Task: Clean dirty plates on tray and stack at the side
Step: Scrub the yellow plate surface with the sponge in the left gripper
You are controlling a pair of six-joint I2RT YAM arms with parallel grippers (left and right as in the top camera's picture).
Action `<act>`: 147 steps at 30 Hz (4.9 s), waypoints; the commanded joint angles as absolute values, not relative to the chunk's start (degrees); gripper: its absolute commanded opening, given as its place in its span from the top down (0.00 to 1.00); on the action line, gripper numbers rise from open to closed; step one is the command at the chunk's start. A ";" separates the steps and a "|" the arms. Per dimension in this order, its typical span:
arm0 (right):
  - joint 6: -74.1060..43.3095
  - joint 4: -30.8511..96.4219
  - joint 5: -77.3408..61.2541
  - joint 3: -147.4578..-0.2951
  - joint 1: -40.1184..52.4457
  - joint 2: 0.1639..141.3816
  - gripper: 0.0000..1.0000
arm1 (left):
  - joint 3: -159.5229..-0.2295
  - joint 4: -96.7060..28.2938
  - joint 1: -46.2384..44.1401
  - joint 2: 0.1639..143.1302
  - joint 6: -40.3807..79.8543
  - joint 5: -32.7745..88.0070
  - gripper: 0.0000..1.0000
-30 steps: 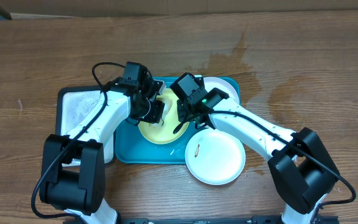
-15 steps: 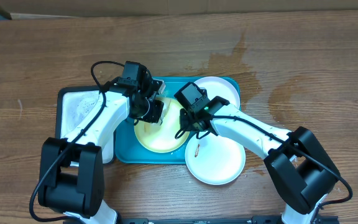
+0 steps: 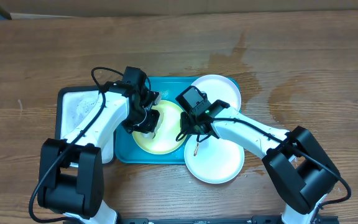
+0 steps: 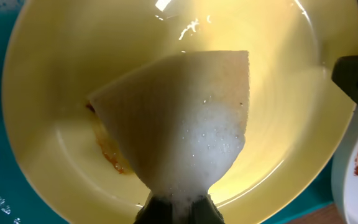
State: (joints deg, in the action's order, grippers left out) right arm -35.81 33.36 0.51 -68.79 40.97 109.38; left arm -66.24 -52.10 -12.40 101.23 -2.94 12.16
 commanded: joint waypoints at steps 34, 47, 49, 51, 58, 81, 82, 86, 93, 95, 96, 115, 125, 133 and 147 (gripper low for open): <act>-35.86 30.17 0.05 -67.51 41.52 110.54 0.96 | -55.46 -41.60 -12.88 99.53 -6.17 9.96 0.96; -35.83 29.76 -0.19 -67.51 41.52 112.01 0.96 | -47.05 -29.36 -12.88 99.53 -5.48 1.65 0.96; -35.83 29.80 -0.16 -67.51 41.52 112.01 0.96 | -46.92 -28.14 -12.88 99.53 -5.30 0.36 0.96; -35.83 29.82 -0.16 -67.51 41.52 112.01 0.96 | -46.92 -27.22 -12.88 99.53 -5.30 -0.45 0.96; -35.81 30.04 -0.19 -67.51 41.52 112.03 0.96 | -46.92 -25.74 -12.88 99.53 -5.13 -1.87 0.96; -35.81 30.50 -1.21 -67.51 41.52 112.33 0.96 | -46.92 -20.38 -12.88 99.53 -4.69 -3.42 0.96; -35.81 30.50 -1.21 -67.51 41.52 112.33 0.96 | -46.92 -19.90 -12.88 99.53 -4.69 -3.42 0.96; -35.79 30.70 -1.21 -67.51 41.52 112.33 0.96 | -46.92 -18.98 -12.88 99.53 -4.71 -3.42 0.96; -35.79 30.70 -1.21 -67.51 41.52 112.33 0.96 | -46.92 -16.93 -12.73 99.63 -4.71 -3.60 0.96; -35.77 30.72 -1.23 -67.51 41.52 112.33 0.96 | -46.92 -16.38 -12.73 99.63 -4.71 -3.57 0.96; -35.75 30.72 -1.21 -67.51 41.52 112.33 0.96 | -46.92 -16.14 -12.73 99.63 -4.71 -3.57 0.96; -35.62 30.63 -1.21 -67.51 41.52 112.33 0.96 | -46.85 -11.49 -12.73 99.77 -4.71 -3.60 0.96; -35.62 30.65 -1.21 -67.51 41.52 112.33 0.96 | -46.85 -7.95 -12.73 101.19 -4.71 -3.60 0.96; -35.62 30.48 -1.21 -67.51 41.52 112.33 0.96 | -46.85 -3.62 -12.73 101.69 -4.69 -3.57 0.96; -35.62 30.46 -1.23 -67.51 41.52 112.33 0.96 | -46.87 5.41 -12.73 101.75 -1.58 -3.55 0.96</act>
